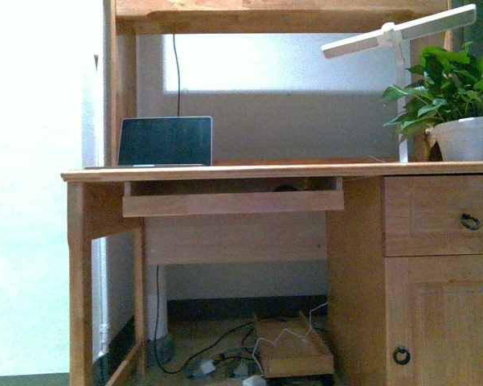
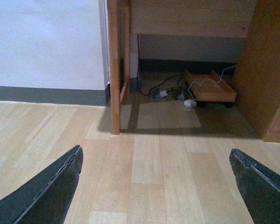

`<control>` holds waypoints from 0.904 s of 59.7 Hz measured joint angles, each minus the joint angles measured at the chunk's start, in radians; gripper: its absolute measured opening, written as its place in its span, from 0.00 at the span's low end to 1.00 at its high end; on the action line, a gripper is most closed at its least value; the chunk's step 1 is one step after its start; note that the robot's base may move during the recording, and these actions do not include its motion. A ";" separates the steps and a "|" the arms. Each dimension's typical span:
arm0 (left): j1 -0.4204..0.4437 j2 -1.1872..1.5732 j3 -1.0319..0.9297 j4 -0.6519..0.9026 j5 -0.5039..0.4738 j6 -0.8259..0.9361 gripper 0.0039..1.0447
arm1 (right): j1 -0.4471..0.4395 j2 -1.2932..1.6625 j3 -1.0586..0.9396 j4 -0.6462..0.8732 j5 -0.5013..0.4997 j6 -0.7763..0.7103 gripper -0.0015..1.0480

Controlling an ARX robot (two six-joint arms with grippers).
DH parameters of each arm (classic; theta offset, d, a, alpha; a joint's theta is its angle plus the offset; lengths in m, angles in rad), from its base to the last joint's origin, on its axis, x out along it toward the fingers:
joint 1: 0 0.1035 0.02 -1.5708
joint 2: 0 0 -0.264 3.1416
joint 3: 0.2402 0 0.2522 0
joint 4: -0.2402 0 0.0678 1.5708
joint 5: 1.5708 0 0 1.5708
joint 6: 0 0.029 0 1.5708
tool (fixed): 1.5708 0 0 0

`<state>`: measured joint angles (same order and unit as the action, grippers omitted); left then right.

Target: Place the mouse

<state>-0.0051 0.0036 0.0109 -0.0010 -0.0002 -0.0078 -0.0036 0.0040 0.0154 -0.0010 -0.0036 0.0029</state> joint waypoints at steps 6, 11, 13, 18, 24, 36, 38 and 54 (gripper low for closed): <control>0.000 0.000 0.000 0.000 0.000 0.000 0.93 | 0.000 0.000 0.000 0.000 0.000 0.000 0.93; 0.000 0.000 0.000 0.000 0.000 0.000 0.93 | 0.000 0.000 0.000 0.000 0.000 0.000 0.93; 0.000 0.000 0.000 0.000 0.000 0.000 0.93 | 0.000 0.000 0.000 0.000 0.000 0.000 0.93; 0.000 0.000 0.000 0.000 0.000 0.000 0.93 | 0.000 0.000 0.000 0.000 0.000 0.000 0.93; 0.000 0.000 0.000 0.000 0.000 0.000 0.93 | 0.000 0.000 0.000 0.000 0.000 0.000 0.93; 0.000 0.000 0.000 0.000 0.000 0.000 0.93 | 0.000 0.000 0.000 0.000 0.000 0.000 0.93; 0.000 0.000 0.000 0.000 0.000 0.000 0.93 | 0.000 0.000 0.000 0.000 0.000 0.000 0.93; 0.000 0.000 0.000 0.000 0.000 0.000 0.93 | 0.000 0.000 0.000 0.000 0.000 0.000 0.93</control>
<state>-0.0051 0.0036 0.0109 -0.0010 -0.0002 -0.0078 -0.0036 0.0040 0.0154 -0.0010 -0.0032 0.0029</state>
